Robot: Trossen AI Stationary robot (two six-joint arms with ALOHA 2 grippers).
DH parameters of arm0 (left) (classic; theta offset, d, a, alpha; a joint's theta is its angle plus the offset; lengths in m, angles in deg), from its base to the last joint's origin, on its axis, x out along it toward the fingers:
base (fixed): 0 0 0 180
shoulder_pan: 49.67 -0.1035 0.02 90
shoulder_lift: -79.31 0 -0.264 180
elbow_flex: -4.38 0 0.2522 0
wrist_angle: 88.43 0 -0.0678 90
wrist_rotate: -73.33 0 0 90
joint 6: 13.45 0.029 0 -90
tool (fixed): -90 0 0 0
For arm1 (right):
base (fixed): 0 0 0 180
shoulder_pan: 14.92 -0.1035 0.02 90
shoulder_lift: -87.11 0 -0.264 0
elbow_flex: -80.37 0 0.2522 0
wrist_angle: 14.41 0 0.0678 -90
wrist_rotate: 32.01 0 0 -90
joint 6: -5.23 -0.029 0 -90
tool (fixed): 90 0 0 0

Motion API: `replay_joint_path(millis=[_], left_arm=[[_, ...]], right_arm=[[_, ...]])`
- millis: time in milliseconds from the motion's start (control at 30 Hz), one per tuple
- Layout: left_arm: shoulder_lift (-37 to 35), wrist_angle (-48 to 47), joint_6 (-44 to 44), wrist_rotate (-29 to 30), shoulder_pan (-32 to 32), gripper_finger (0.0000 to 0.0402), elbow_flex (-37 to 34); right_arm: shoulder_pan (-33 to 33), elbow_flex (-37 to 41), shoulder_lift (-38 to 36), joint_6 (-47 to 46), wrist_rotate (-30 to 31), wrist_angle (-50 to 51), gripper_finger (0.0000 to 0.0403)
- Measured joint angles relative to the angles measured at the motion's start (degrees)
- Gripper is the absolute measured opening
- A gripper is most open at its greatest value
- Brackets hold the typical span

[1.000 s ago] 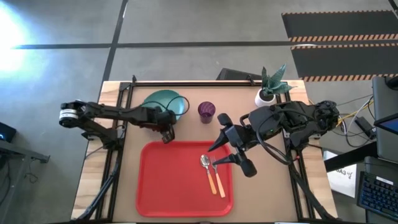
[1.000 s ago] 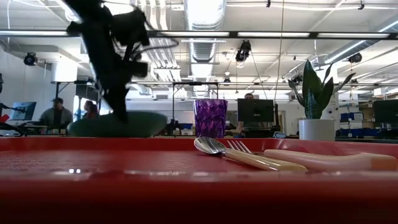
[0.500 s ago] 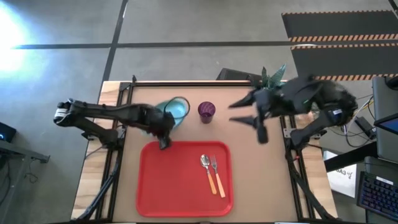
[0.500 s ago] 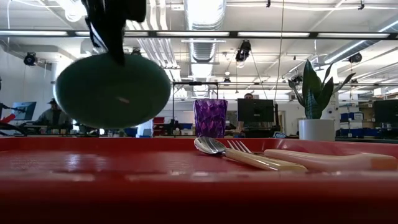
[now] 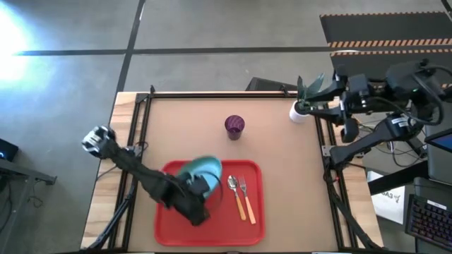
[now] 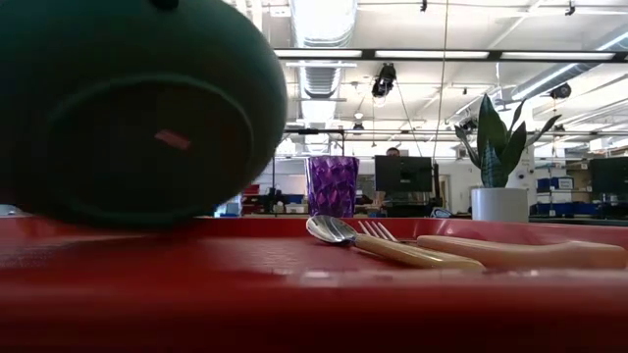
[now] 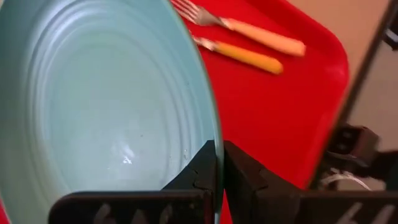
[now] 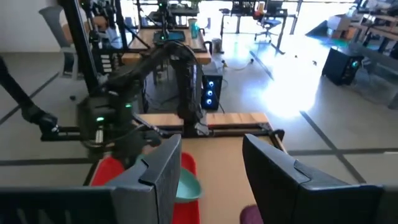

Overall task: Pick and place plate/cup/fork/spoon on tray
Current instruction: Put the green plate on the red serving tray to the left of the orange spoon

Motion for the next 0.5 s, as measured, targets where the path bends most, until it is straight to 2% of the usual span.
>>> replay_joint_path(millis=[133, 233, 333, 500], left_arm=[[8.8, 0.2, -2.1, -4.6, 1.8, 0.0, 8.9], [12.7, 0.5, -5.4, -8.0, 2.9, 0.0, 14.1], [14.3, 0.8, -9.9, -10.1, 4.0, 0.0, 16.9], [14.3, 1.5, -18.9, -12.2, 5.9, 0.0, 17.1]], right_arm=[[0.0, 0.0, -1.2, -1.3, -0.2, 2.4, 0.016], [0.0, 0.0, -1.8, -1.3, -0.6, 2.6, 0.016], [0.0, 0.0, -2.2, -1.2, -2.2, 2.6, 0.016], [0.0, 0.0, -2.8, -1.2, -3.0, 4.5, 0.016]])
